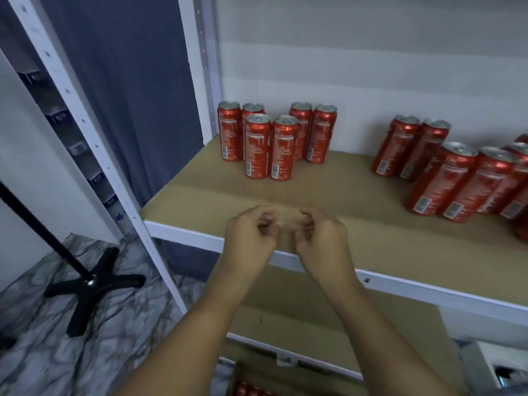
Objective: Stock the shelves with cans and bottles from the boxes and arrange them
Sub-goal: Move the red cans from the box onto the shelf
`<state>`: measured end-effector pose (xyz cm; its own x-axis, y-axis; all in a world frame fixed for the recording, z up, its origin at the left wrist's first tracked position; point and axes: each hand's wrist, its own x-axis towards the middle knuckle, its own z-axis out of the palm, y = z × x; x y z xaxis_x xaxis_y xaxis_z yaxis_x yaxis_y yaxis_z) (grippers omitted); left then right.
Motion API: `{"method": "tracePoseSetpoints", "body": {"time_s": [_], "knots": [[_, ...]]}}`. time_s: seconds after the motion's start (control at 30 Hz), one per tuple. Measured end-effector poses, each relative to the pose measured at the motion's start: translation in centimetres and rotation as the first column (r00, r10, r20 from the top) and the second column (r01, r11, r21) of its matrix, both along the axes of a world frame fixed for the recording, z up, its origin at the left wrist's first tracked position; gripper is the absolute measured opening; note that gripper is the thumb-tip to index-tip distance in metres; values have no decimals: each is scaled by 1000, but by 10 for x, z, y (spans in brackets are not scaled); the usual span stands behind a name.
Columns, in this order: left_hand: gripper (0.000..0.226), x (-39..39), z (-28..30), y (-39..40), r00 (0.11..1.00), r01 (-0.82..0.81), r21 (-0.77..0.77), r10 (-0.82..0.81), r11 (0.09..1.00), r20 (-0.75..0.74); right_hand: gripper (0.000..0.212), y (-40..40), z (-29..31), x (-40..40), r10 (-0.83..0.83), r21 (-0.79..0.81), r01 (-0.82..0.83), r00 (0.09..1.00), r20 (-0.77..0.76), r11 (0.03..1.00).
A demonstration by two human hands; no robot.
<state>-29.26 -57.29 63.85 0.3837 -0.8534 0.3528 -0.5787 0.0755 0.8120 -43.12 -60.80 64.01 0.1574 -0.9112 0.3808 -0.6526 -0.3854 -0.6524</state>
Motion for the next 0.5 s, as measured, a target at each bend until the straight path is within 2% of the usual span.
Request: {"method": "tracePoseSetpoints", "body": {"time_s": [0.13, 0.2, 0.27, 0.37, 0.5], "knots": [[20, -36, -26, 58, 992, 16, -199, 9, 980, 125, 29, 60, -17, -34, 18, -163, -4, 996, 84, 987], [17, -50, -58, 76, 988, 60, -203, -29, 977, 152, 28, 82, -43, -54, 37, -179, -21, 996, 87, 984], [17, -64, -111, 82, 985, 97, -98, -82, 990, 152, 25, 95, -89, -74, 16, -108, -10, 998, 54, 994], [22, -82, -216, 82, 976, 127, 153, -152, 980, 159, 22, 100, -187, -101, -54, 159, 61, 997, -46, 985], [22, -101, -359, 84, 954, 220, 439, -286, 871, 89, 26, 102, -331, -133, -56, 467, 147, 977, -204, 872]]}}
